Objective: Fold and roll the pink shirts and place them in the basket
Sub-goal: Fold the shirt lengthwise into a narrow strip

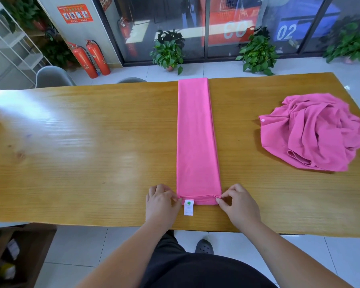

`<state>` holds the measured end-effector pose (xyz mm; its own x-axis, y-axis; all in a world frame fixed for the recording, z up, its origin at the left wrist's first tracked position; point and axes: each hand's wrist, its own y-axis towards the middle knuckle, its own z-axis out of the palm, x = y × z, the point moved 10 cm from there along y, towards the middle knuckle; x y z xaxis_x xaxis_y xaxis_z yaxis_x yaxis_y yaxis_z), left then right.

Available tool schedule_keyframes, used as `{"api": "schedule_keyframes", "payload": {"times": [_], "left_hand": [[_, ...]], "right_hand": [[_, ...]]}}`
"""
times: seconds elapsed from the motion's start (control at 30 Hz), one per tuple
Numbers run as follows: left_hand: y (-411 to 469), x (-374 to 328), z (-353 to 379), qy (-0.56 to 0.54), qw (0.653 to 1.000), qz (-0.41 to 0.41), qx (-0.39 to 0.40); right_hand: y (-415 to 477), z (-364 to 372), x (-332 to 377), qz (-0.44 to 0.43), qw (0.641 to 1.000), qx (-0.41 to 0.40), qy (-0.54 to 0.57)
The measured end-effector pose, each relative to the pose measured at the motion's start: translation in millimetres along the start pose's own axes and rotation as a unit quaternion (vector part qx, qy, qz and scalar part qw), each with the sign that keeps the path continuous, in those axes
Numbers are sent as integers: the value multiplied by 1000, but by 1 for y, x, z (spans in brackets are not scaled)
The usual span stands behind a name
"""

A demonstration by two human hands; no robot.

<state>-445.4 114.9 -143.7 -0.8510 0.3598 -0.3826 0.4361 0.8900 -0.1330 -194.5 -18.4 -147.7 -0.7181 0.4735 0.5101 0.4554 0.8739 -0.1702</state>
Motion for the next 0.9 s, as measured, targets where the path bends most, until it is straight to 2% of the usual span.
{"api": "schedule_keyframes", "payload": {"times": [0.07, 0.1, 0.2, 0.27, 0.33, 0.43, 0.73, 0.8, 0.9], "left_hand": [[4, -4, -4, 11, 1000, -8, -16], [6, -9, -7, 20, 999, 6, -26], [11, -35, -7, 77, 988, 127, -28], [6, -46, 1, 127, 967, 220, -21], [-3, -42, 5, 136, 954, 265, -30], [-19, -28, 3, 115, 949, 287, -60], [-15, -29, -8, 80, 953, 284, -70], [-6, -26, -10, 50, 966, 249, -58], [12, -12, -10, -22, 991, 133, -24]], "right_hand": [[3, -6, 6, -3, 1000, -21, 4], [4, -9, 13, -35, 999, -39, -14], [-1, -3, 39, -206, 968, -88, -114], [-12, 7, 43, -279, 940, -108, -166], [-21, 10, 40, -305, 925, -128, -189], [-35, 9, 36, -332, 910, -142, -201], [-15, 7, 38, -290, 933, -126, -172], [-1, 5, 34, -236, 958, -97, -132], [19, 2, 25, -106, 992, -40, -47]]}}
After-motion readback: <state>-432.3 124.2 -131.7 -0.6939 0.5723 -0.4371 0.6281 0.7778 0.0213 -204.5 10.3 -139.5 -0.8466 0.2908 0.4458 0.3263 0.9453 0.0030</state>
